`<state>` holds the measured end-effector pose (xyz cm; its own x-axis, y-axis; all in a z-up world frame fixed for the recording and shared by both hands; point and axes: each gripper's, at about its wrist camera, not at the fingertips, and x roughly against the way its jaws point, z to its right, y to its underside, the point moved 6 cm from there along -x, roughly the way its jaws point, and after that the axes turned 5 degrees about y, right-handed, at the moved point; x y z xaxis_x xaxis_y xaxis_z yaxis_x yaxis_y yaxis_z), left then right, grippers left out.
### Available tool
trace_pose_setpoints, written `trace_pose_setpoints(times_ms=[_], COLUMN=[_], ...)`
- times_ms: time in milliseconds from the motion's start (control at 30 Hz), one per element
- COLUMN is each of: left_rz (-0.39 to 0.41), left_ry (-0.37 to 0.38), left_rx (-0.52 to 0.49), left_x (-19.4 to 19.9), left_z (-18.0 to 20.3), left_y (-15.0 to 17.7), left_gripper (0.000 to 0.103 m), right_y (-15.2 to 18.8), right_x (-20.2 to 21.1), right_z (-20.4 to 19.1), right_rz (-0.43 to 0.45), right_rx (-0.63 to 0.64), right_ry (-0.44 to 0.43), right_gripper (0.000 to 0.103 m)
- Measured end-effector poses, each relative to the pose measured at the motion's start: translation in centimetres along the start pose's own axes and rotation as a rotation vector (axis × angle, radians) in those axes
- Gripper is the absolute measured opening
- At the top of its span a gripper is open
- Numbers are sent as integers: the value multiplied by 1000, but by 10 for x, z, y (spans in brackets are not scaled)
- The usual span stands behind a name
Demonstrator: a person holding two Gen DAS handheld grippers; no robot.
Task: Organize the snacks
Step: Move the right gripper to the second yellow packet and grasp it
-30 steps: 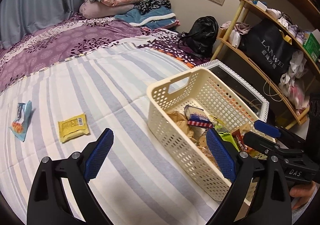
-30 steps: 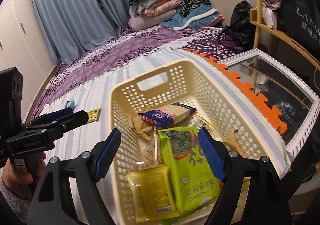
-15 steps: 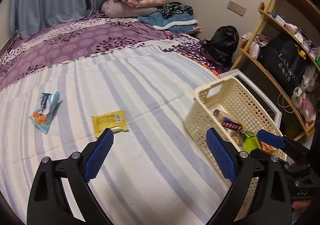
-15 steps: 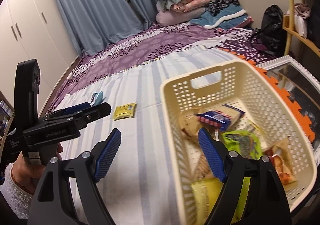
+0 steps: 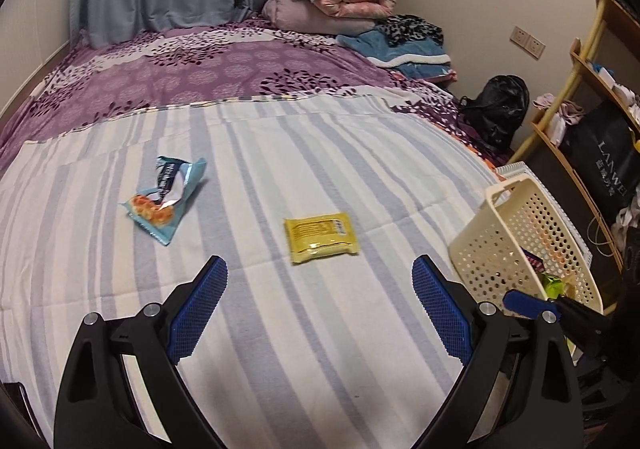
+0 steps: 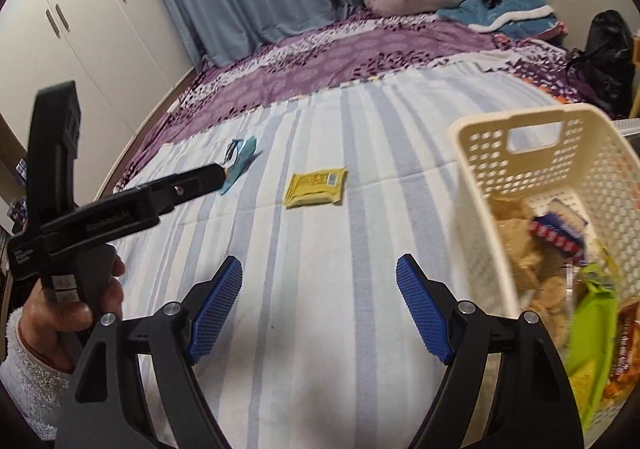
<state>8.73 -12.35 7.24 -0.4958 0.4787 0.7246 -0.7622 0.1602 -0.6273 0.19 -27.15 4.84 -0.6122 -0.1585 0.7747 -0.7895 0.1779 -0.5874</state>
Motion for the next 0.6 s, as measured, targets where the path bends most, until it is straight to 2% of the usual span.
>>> trace_pose_setpoints(times_ms=[267,600], left_rz=[16,12], left_ry=[-60,-94], left_rx=[56,126], left_x=[10,13], left_z=[-44,-88], left_y=[3,9], left_gripper=[95,95], right_y=[-5,-20], right_x=[-52,-123], right_z=[-29,-36], right_rz=[-66,-133], right_rx=[4,-62], right_ry=[-50,-79], right_gripper=[79,79])
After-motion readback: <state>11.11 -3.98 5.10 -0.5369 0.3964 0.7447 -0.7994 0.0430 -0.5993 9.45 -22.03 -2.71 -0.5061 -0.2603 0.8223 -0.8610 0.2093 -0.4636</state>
